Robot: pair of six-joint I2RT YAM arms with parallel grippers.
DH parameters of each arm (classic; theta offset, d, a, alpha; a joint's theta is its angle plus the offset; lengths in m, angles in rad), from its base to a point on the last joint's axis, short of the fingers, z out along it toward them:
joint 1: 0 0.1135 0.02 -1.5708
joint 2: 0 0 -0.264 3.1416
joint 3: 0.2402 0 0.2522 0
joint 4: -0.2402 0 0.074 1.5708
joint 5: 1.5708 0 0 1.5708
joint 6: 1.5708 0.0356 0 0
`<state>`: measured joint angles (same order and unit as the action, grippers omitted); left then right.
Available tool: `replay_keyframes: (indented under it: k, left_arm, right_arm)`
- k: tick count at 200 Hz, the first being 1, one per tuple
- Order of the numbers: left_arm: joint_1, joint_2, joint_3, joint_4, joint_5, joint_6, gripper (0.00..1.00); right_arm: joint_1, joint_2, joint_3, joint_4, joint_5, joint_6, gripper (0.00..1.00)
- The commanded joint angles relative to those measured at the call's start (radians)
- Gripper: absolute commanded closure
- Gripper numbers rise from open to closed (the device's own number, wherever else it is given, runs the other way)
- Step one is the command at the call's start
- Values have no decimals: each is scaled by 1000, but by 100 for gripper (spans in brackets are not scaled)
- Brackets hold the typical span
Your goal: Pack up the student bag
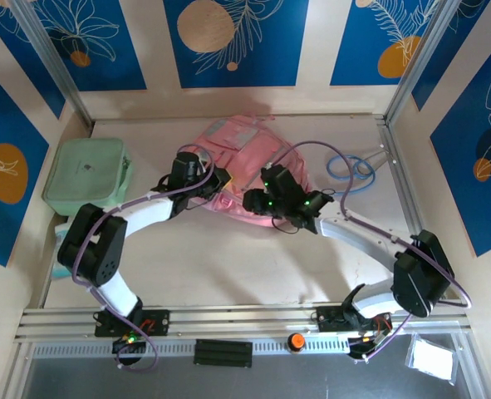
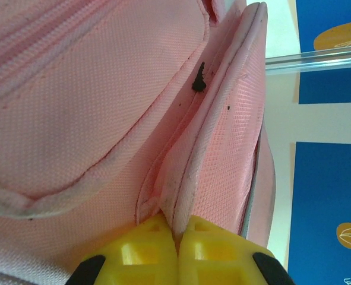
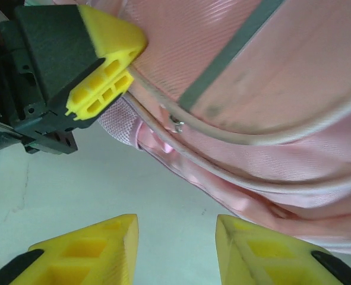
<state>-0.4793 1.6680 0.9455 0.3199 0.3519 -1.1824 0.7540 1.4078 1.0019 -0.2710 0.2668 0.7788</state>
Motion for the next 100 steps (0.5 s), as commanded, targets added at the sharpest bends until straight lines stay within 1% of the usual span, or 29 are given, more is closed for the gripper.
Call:
replay_keyframes:
  k: [1, 22, 51, 68, 100]
  left_arm:
    - [-34, 3, 47, 100, 30, -7, 100]
    - [-44, 4, 47, 101, 30, -8, 100]
    - [-50, 12, 54, 107, 41, -7, 100]
    - [-51, 13, 59, 105, 48, -6, 100]
    - [-54, 21, 67, 100, 59, -3, 100]
  right_arm:
    - [14, 68, 29, 57, 83, 55, 62]
    - [18, 118, 55, 75, 85, 84, 62]
    - [15, 171, 99, 80, 93, 120, 57]
    - [11, 193, 119, 89, 81, 121, 57]
    - [10, 212, 126, 128, 103, 123, 58]
